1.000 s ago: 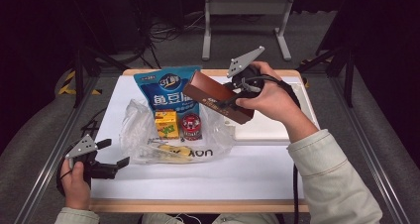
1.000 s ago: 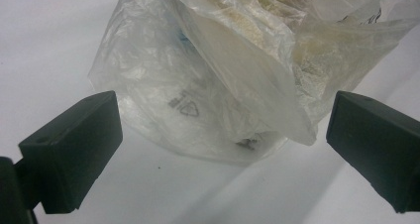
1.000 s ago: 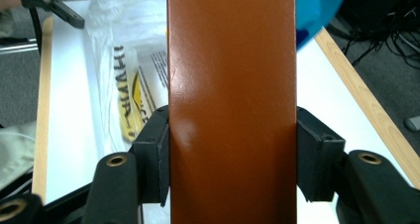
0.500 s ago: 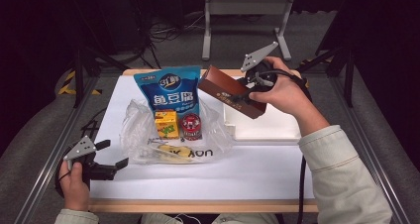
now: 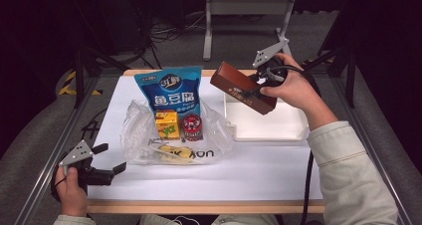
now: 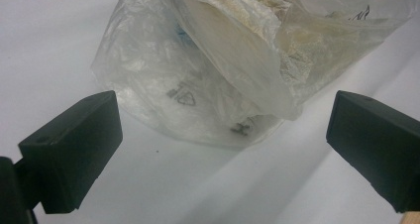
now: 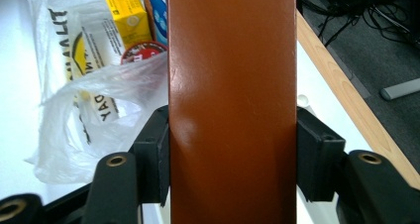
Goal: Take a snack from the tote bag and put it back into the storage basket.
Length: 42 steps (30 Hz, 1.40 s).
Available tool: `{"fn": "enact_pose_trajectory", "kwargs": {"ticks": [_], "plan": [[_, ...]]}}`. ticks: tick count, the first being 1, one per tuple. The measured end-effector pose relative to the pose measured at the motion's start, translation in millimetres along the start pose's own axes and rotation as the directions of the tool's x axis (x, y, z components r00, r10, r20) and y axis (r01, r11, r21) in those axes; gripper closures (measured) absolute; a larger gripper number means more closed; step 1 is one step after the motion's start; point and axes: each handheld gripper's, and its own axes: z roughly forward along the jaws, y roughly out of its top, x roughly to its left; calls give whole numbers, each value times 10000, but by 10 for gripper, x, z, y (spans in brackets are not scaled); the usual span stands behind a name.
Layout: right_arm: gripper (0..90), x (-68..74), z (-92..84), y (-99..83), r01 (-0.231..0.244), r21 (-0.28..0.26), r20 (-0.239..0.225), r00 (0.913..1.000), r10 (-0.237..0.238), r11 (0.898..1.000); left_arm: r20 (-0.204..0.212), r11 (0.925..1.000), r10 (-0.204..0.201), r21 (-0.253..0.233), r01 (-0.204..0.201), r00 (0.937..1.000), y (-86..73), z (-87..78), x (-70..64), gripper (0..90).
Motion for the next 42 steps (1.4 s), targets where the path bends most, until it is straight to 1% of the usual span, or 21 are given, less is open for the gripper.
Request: {"fn": "enact_pose_trajectory", "kwargs": {"ticks": [2,5,7,9,11,12,14,19,22,23,25,29,34,42], "plan": [[426,-34,-3,-20,-13,44,53,10000,13,10000,-48,10000,15,-31,-16,10000,-9,-14,-1,14],[425,-94,-10,-56,-49,110,110,9999,47,9999,-243,9999,-78,-72,76,9997,-21,-25,-2,14],[426,-126,-14,-79,-89,121,139,9999,87,9999,-273,9999,-133,-62,132,9995,-30,-31,-9,14],[425,-167,-17,-110,-99,139,208,9997,96,9999,-187,9999,-100,-19,100,9998,-36,-34,-13,13],[426,-207,-18,-143,-110,108,222,9997,108,9999,126,10000,60,43,-61,9999,-39,-39,-19,12],[426,-228,-17,-162,-166,67,196,9997,165,9998,181,10000,77,48,-78,9998,-39,-40,-22,10],[426,-269,-9,-198,-198,-10,160,9997,198,9998,154,9999,104,54,-104,9998,-36,-34,-27,10],[425,-328,14,-253,-190,63,138,9997,189,9998,113,9999,106,80,-107,9999,-40,-26,-24,11],[426,-375,33,-296,-207,218,313,9993,200,9995,103,9999,86,73,-86,9999,-37,-32,-26,11],[426,-415,43,-329,-204,336,447,9988,189,9992,120,9999,103,37,-103,9999,-35,-38,-28,11],[426,-430,46,-343,-251,368,473,9986,234,9990,117,10000,92,23,-92,9999,-35,-41,-29,11],[425,-510,72,-435,-335,475,632,9975,304,9983,83,10000,66,46,-66,9999,-37,-40,-21,11],[425,-565,130,-544,-390,459,703,9969,357,9982,130,10000,60,53,-61,9999,-35,-41,-21,11],[426,-616,237,-627,-327,914,748,9969,259,9953,123,10000,51,67,-51,9999,-36,-46,-18,11]]}}
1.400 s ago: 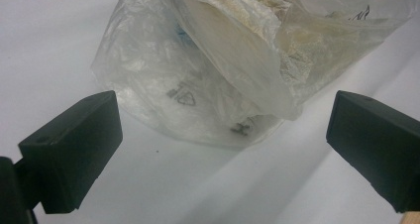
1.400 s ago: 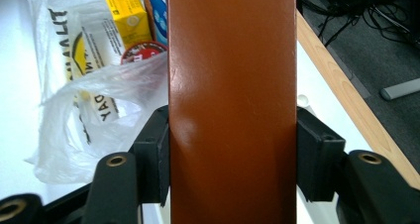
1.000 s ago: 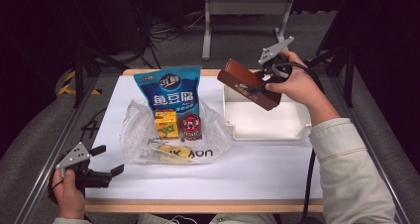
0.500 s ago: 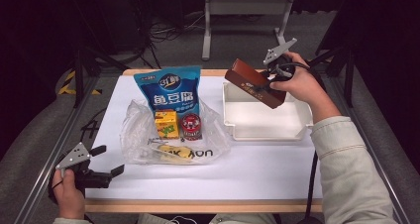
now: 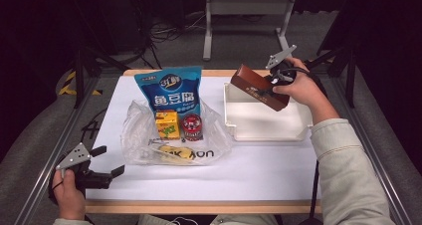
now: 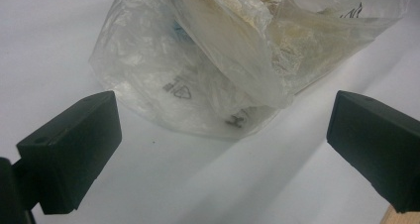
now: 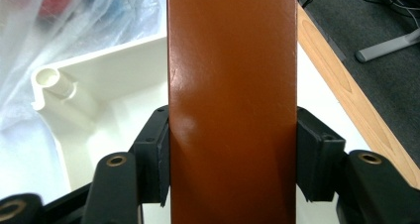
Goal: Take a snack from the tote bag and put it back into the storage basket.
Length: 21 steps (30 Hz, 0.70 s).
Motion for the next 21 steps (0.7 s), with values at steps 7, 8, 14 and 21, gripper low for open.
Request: {"fn": "enact_pose_trajectory", "kwargs": {"ticks": [7,8,14,21], "plan": [[426,-28,97,-60,-4,273,-19,10000,5,9996,-60,10000,-62,5,62,10000,-22,-29,-8,11],[425,-34,114,-72,-36,293,-36,10000,37,9996,-63,10000,-52,-6,52,10000,-24,-32,-10,11],[425,-56,191,-118,-39,428,-36,10000,41,9991,-158,9999,-149,0,149,9998,-49,-67,-26,11],[426,-64,310,-178,-59,615,-212,9997,72,9981,-62,9999,-105,-6,105,9999,-56,-62,-33,10]]}}
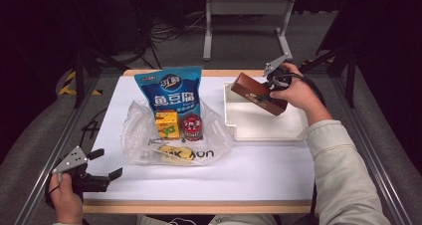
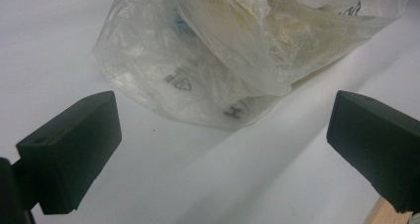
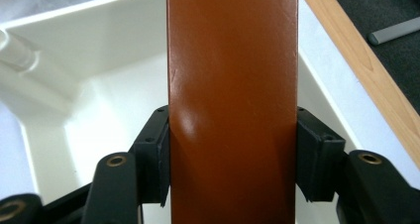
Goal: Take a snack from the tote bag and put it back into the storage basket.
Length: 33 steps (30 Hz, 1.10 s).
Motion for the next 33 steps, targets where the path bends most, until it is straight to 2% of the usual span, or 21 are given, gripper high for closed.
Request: {"fn": "enact_pose_trajectory", "kwargs": {"ticks": [9,17,33], "plan": [[426,-1,157,-59,-8,323,30,10000,7,9995,25,10000,20,-10,-20,10000,9,13,9,10],[425,-2,218,-83,12,583,77,10000,-16,9983,63,10000,36,15,-36,10000,17,26,10,10],[425,-25,339,-158,-189,757,63,9998,185,9969,36,10000,13,-30,-13,10000,23,29,11,10]]}}
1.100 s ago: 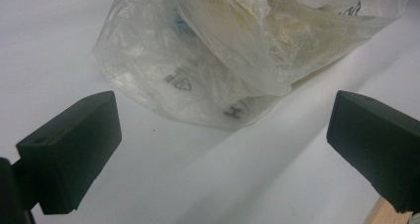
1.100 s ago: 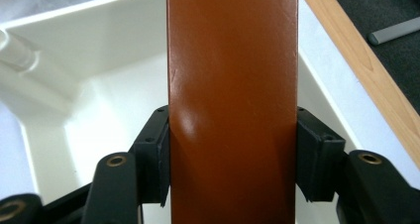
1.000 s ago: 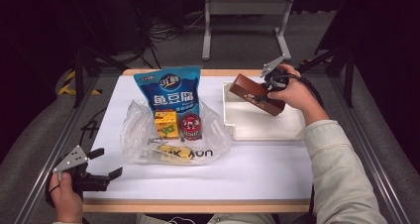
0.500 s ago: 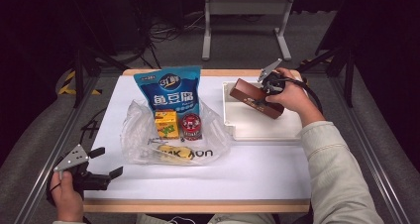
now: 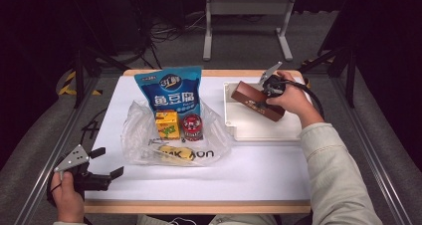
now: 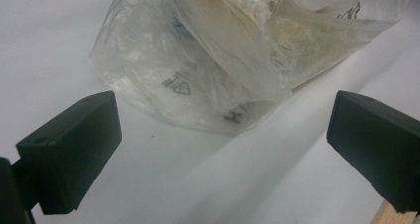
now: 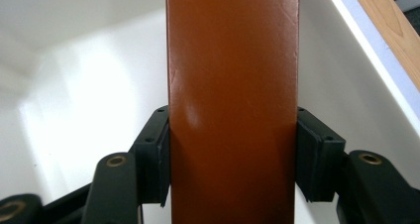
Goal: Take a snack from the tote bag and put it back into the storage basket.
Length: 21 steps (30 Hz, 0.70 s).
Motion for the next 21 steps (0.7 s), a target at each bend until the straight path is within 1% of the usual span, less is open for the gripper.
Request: {"fn": "enact_pose_trajectory", "kwargs": {"ticks": [4,14,17,21], "plan": [[425,5,20,20,49,126,17,10000,-49,9999,-11,10000,-5,-3,5,10000,-2,-1,1,10],[417,-4,61,27,-98,167,145,9998,96,9998,-30,10000,-5,-19,5,10000,-4,-1,-1,10],[414,-3,88,25,-70,116,134,9999,68,9999,-37,10000,-22,-29,22,10000,-4,-2,1,10],[411,3,113,38,-58,179,151,9999,55,9998,-24,10000,-12,-15,12,10000,-5,0,0,10]]}}
